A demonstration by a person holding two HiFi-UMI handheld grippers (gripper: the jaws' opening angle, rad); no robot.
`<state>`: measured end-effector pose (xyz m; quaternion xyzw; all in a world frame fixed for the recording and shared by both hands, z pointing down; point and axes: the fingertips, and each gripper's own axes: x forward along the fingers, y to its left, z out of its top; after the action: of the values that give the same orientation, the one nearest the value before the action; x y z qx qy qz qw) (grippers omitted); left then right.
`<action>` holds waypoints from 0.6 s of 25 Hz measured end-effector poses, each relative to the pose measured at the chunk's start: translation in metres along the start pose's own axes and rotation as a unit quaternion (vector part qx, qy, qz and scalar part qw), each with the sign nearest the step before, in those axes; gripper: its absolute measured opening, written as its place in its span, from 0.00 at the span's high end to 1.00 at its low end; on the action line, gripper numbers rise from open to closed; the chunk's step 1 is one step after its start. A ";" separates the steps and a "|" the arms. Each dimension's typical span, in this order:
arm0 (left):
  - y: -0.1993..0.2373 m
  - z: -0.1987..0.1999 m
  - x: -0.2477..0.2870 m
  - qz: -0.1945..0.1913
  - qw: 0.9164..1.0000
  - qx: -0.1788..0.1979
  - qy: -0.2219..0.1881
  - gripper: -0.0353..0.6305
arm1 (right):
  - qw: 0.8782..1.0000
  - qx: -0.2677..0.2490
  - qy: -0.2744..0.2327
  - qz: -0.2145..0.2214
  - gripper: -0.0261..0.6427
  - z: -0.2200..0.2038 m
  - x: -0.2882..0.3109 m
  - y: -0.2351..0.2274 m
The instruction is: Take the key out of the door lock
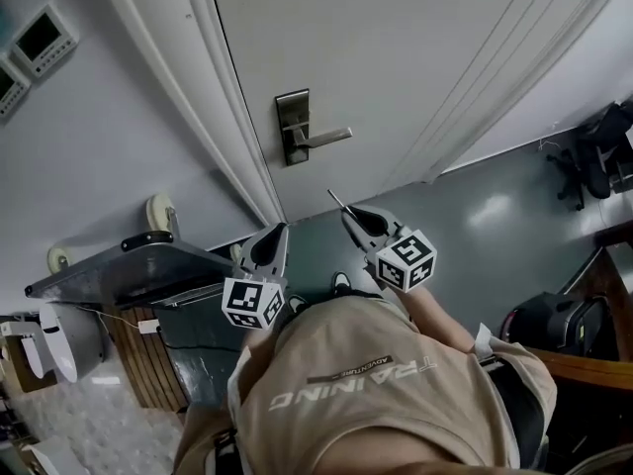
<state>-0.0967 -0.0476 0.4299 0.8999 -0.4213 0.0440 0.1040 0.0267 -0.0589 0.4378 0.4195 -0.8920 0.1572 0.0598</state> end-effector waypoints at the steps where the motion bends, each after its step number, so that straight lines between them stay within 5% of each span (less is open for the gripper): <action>1: -0.001 0.004 0.003 -0.002 1.000 0.007 0.001 0.93 | 1.000 0.001 -0.005 -0.004 0.93 0.004 -0.002 -0.004; 8: -0.003 0.036 0.023 -0.011 1.000 0.000 -0.024 0.93 | 0.998 -0.016 -0.051 -0.032 0.93 0.035 -0.021 -0.026; 15: 0.003 0.063 0.030 -0.007 0.998 0.034 -0.052 0.93 | 0.996 -0.029 -0.078 -0.035 0.93 0.058 -0.015 -0.032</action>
<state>-0.0803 -0.0857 0.3734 0.9071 -0.4177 0.0110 0.0516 0.0625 -0.0859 0.3868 0.4591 -0.8832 0.0954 0.0076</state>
